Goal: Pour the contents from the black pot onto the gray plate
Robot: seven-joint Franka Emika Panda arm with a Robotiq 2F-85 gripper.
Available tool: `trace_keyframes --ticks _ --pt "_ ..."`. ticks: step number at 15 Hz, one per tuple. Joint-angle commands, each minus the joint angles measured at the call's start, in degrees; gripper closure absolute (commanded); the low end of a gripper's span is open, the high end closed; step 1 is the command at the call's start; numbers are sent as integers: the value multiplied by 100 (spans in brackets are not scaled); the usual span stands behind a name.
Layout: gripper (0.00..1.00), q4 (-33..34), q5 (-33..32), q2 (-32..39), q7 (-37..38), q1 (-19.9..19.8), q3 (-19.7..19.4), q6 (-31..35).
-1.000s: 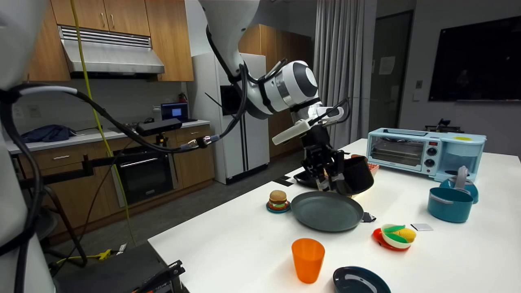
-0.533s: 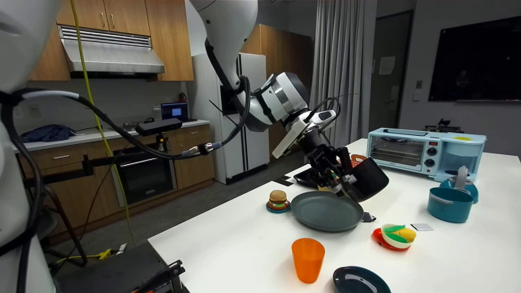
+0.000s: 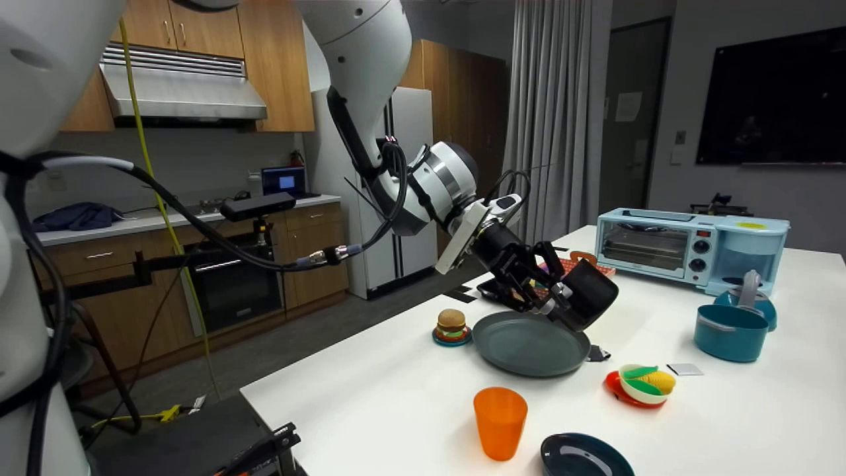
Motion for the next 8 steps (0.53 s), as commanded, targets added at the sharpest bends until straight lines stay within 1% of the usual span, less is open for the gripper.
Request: trace_keyframes --ticks 1,3,8 --pt "93 106 -526 101 46 -67 160 -162" --pt "93 98 -811 111 30 -72 195 -159" --pt "93 70 -1863 118 61 -77 248 -193"
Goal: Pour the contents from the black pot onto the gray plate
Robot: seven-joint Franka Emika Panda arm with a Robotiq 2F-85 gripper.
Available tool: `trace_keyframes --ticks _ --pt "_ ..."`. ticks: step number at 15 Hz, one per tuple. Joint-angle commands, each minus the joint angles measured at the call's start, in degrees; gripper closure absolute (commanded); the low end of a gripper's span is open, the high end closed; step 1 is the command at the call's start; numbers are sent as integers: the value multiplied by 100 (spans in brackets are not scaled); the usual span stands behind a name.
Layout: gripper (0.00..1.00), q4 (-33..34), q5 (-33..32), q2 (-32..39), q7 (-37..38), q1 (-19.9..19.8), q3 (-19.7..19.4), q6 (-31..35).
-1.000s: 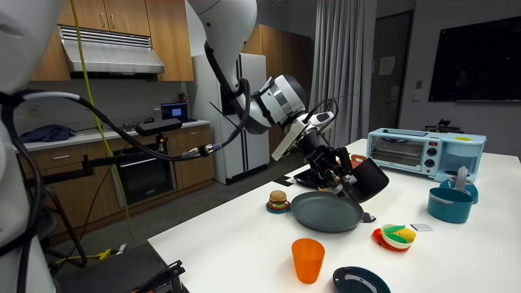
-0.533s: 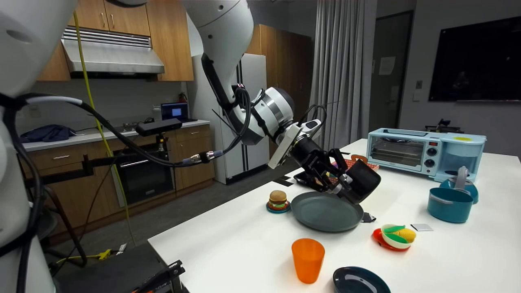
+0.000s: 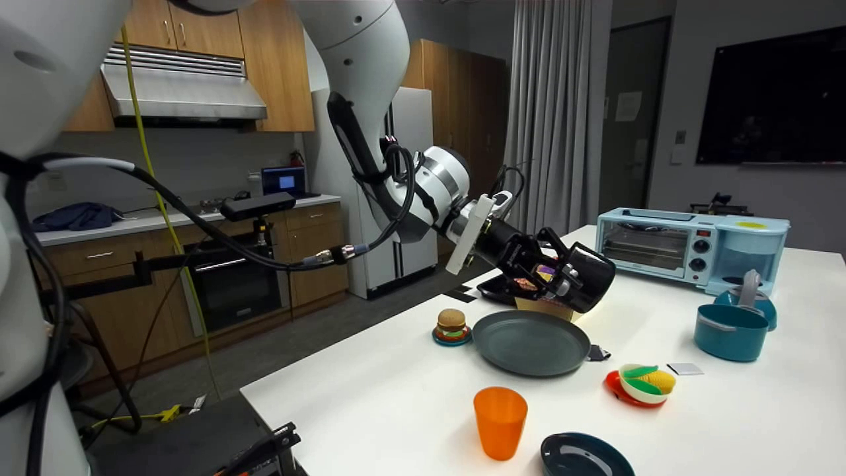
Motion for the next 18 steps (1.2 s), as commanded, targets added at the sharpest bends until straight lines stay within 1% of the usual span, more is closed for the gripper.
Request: trace_keyframes --ticks 1,6,8,10,13,18 --pt "93 62 -783 50 43 -80 136 -209" --pt "93 11 -1904 55 208 -103 205 -277" --pt "93 -31 -2518 56 475 -81 216 -401" --pt "93 -63 -2971 67 777 -110 279 -600" --pt "93 -114 -3413 100 1158 -159 390 -964" --pt "93 -184 -3895 164 1668 -224 526 -1379"
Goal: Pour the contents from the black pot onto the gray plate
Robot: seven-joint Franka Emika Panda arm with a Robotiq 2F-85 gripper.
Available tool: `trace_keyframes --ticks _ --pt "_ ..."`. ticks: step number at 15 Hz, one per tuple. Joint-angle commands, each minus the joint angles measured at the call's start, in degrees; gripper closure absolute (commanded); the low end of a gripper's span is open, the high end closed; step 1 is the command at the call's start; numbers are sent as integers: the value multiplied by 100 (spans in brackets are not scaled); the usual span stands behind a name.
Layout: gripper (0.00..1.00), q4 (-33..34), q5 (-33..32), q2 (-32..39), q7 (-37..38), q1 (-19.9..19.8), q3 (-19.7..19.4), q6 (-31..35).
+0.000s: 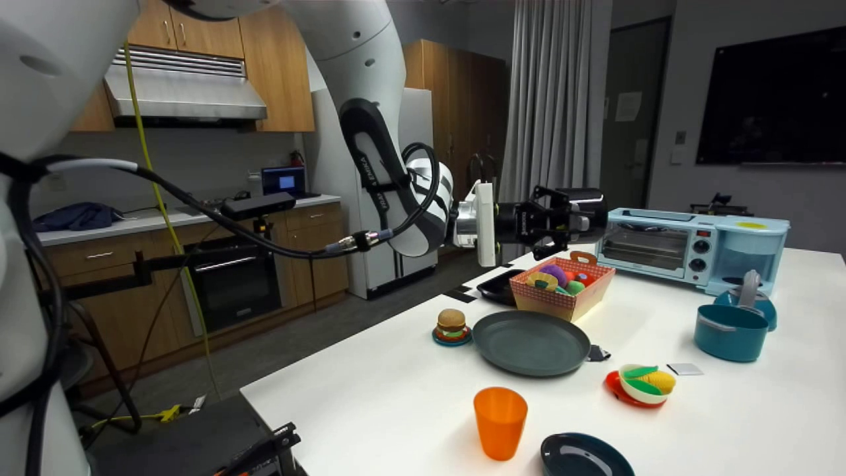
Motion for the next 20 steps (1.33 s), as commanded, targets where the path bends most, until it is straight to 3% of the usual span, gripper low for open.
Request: trace_keyframes --ticks 1,11,20 --pt "93 -94 -574 28 484 -168 182 -332" --pt "93 -191 -1801 96 506 -251 246 -600" --pt "93 -217 -1573 126 622 -398 431 -912"
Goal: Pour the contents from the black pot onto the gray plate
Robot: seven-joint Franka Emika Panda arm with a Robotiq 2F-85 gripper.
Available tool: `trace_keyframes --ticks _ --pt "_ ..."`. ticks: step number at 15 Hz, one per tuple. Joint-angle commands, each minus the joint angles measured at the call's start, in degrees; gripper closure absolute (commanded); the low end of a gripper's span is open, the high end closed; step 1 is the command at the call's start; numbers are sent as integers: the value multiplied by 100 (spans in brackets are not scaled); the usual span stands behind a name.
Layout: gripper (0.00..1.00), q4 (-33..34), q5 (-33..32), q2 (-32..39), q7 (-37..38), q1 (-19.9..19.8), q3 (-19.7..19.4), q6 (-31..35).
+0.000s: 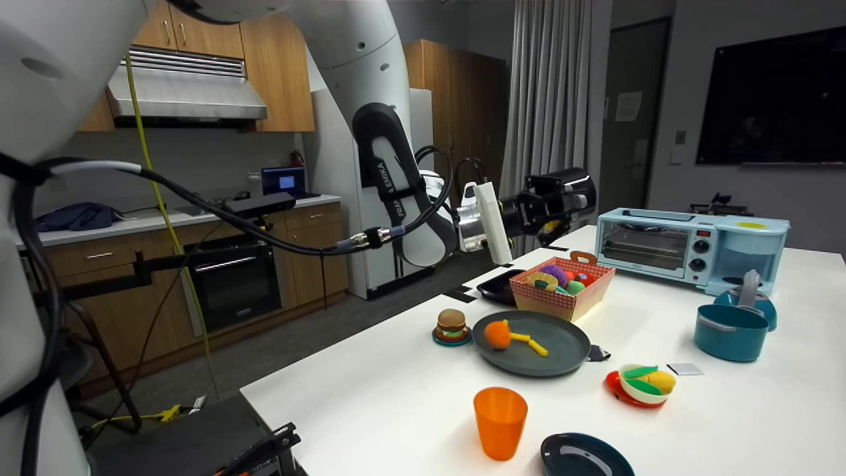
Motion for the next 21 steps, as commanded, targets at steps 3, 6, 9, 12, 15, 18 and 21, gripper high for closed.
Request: trace_keyframes --ticks 3,6,9,12,15,18,21 --pt "93 -48 20 10 250 -203 210 -273" --pt "93 -59 -184 26 857 -252 224 -238" --pt "93 -80 -296 17 1231 -263 206 -133" --pt "93 -90 -341 23 1414 -258 195 -118" --pt "93 -89 -338 32 1498 -266 199 -89" --pt "93 -89 -330 46 1552 -264 198 -97" --pt "93 -66 -64 58 1577 -315 263 -77"
